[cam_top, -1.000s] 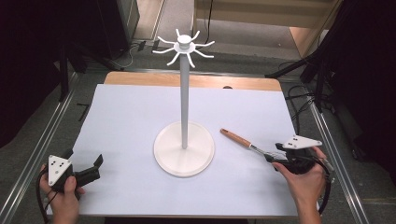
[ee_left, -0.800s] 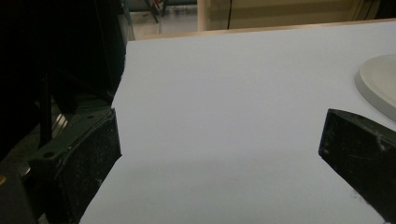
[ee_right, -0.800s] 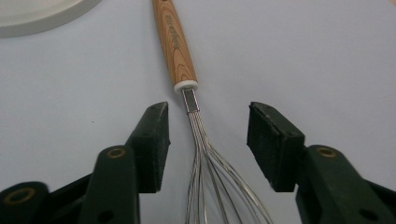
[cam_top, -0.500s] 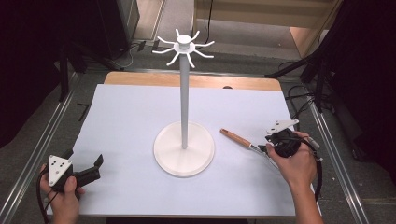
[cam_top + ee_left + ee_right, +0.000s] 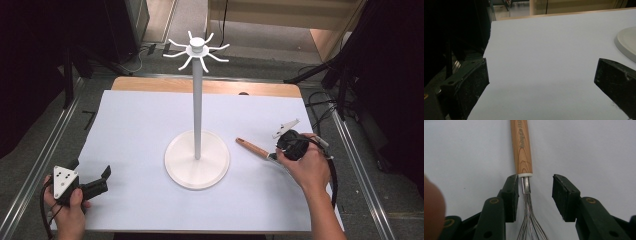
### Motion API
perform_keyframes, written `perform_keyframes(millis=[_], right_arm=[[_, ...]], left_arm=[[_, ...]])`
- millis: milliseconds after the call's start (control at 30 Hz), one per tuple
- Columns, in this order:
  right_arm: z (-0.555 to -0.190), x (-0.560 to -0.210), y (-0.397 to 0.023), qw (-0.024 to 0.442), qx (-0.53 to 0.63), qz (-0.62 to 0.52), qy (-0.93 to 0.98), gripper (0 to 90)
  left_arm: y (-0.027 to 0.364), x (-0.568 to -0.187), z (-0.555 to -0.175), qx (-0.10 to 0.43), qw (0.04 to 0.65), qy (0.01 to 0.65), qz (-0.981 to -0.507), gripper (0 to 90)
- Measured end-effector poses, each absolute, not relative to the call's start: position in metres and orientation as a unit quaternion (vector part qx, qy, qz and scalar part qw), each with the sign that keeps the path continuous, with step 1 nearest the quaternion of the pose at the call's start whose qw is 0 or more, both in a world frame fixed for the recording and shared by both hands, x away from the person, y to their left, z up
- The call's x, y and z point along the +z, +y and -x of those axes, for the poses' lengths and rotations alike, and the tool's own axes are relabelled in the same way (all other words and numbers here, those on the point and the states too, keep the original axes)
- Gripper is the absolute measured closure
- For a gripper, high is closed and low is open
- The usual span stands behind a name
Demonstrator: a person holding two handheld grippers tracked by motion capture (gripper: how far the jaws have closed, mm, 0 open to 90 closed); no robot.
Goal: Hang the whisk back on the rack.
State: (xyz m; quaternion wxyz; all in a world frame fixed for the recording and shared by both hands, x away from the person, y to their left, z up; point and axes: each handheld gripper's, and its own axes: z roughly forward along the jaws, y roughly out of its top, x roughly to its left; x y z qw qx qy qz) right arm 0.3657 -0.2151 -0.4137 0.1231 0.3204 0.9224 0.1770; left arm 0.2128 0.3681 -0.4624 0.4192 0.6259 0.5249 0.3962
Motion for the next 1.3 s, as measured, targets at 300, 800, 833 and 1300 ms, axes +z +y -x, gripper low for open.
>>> perform_keyframes(millis=[300, 800, 833, 1300], right_arm=[[-0.377, -0.419, -0.199, 0.100, 0.151, -0.314, 0.932, 57.9], [-0.391, -0.426, -0.179, 0.072, 0.111, -0.322, 0.938, 57.7], [-0.393, -0.428, -0.179, 0.071, 0.105, -0.320, 0.939, 57.7], [-0.405, -0.437, -0.168, 0.049, 0.073, -0.322, 0.943, 61.0]], left_arm=[[0.368, -0.463, -0.213, 0.396, 0.422, 0.523, -0.626, 0.2], [0.368, -0.463, -0.213, 0.396, 0.422, 0.521, -0.627, 0.2], [0.368, -0.463, -0.213, 0.396, 0.422, 0.522, -0.627, 0.2], [0.368, -0.463, -0.213, 0.395, 0.423, 0.521, -0.627, 0.2]])
